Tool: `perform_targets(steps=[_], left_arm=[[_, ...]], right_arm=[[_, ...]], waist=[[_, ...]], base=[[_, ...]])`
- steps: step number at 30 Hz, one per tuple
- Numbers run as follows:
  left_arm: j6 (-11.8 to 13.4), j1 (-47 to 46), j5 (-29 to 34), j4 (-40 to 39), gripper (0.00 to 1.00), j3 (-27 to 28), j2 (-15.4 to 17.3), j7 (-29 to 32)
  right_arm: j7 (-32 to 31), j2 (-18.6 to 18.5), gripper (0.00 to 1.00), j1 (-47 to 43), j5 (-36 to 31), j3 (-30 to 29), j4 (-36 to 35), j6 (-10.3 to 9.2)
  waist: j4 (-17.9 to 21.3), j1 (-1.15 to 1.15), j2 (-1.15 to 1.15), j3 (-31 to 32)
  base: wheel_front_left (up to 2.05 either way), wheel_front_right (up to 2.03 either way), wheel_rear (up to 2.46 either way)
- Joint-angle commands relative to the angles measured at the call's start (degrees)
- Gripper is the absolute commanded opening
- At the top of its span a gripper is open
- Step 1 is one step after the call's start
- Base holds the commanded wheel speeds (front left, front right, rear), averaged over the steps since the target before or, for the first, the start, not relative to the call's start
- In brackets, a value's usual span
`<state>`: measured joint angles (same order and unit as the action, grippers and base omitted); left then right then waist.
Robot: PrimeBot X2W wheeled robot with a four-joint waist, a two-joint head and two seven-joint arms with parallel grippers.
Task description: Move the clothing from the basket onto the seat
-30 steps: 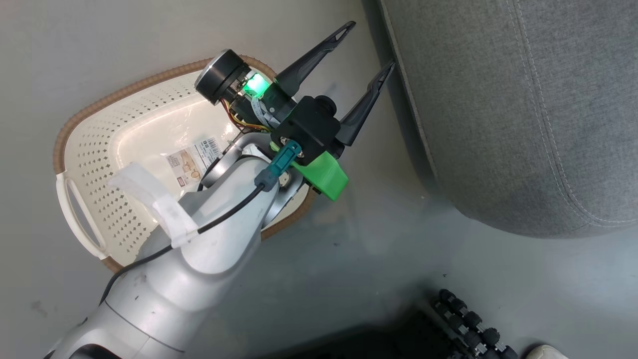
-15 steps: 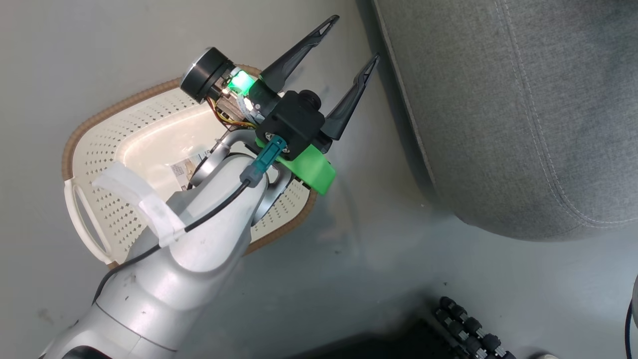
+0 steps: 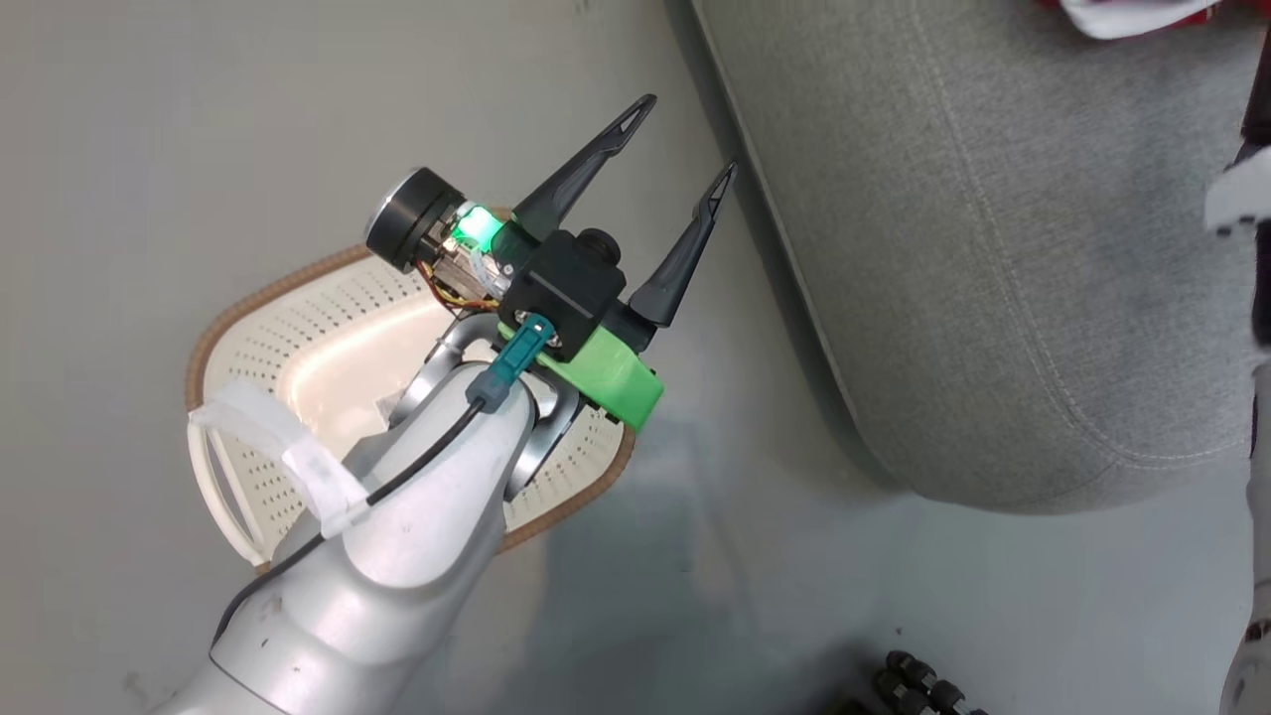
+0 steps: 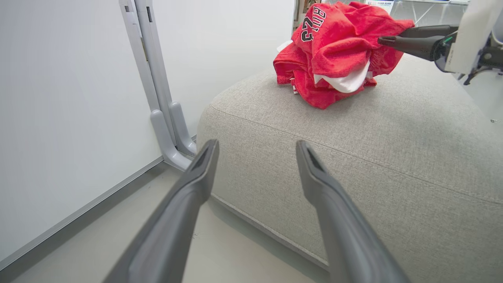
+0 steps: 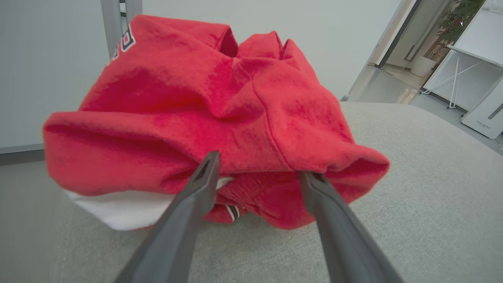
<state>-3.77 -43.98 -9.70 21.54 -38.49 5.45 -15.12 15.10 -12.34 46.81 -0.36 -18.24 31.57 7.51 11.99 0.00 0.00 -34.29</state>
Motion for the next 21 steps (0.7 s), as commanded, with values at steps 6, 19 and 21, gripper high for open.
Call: perform_targets(steps=[6, 19, 21], left_arm=[[1.2, 4.2, -0.9, -1.1, 1.00, 3.1, 0.8, 0.0], [3.3, 14.9, -3.0, -4.0, 1.00, 13.9, 2.1, 0.0], [3.7, 16.7, -3.1, -4.7, 1.00, 15.9, 1.9, 0.0]], right_arm=[[0.1, 1.4, 1.00, -7.7, 1.8, 1.3, -3.4, -0.04], [0.1, 3.2, 1.00, -19.7, 5.5, 8.9, -12.5, -0.04], [0.1, 3.5, 1.00, -20.7, 6.0, 10.3, -13.5, -0.04]], waist=[[0.0, 0.00, 0.00, 7.2], [-4.9, 0.00, 0.00, 15.8], [-6.1, 0.00, 0.00, 16.8]], base=[[0.00, 0.00, 0.00], [0.00, 0.00, 0.00], [0.00, 0.00, 0.00]])
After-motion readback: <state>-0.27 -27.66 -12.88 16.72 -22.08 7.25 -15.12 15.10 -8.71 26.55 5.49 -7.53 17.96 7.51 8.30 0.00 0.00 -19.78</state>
